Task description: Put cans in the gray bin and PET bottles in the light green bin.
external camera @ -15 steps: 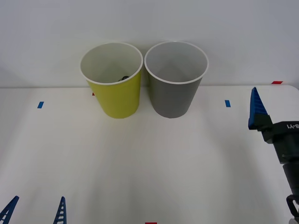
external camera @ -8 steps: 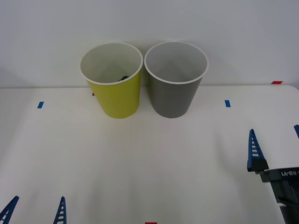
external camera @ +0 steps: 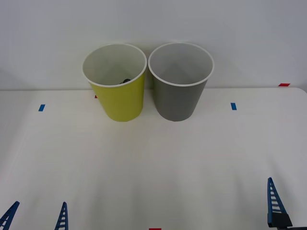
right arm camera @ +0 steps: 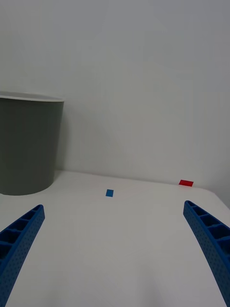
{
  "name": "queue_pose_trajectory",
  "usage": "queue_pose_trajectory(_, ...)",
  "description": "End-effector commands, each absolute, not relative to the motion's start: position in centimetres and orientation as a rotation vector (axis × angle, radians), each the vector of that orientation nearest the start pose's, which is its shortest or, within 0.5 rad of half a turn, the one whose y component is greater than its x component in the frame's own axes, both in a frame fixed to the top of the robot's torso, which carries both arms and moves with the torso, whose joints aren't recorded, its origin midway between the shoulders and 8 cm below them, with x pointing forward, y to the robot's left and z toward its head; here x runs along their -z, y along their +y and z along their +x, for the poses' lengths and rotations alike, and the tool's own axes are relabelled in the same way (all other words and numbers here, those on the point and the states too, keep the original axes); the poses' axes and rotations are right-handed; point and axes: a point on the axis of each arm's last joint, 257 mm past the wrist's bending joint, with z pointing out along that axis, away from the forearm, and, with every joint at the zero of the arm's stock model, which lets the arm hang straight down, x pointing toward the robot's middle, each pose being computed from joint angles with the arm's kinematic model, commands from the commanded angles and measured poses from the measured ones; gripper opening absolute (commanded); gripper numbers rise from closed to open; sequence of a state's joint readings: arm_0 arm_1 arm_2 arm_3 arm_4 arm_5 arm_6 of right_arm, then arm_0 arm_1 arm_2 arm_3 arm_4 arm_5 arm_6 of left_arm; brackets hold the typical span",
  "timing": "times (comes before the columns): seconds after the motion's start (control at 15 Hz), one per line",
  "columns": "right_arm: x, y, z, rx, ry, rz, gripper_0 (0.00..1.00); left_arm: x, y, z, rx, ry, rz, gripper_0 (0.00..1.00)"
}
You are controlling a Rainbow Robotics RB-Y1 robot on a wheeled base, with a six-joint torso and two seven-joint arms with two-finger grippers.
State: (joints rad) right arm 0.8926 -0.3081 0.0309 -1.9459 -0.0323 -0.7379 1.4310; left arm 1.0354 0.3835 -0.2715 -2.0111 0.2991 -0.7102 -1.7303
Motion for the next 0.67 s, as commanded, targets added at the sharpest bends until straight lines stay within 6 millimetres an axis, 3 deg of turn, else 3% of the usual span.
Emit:
queue_pose_trajectory(0.07, 21.9, -31.2, 23.8, 0.066, 1.419, -0.074, 1.00, 23.4, 27.4, 22.2, -0.053, 1.499, 0.022, 1.00)
queue_pose_trajectory(0.33, 23.3, -30.8, 21.8, 0.045, 1.476, -0.053, 1.00, 23.4, 27.4, 22.2, -0.053, 1.499, 0.022, 1.00)
queue_pose_trajectory(0.67, 23.5, -30.6, 21.3, 0.013, 1.488, -0.055, 1.00, 23.4, 27.4, 22.2, -0.053, 1.499, 0.022, 1.00)
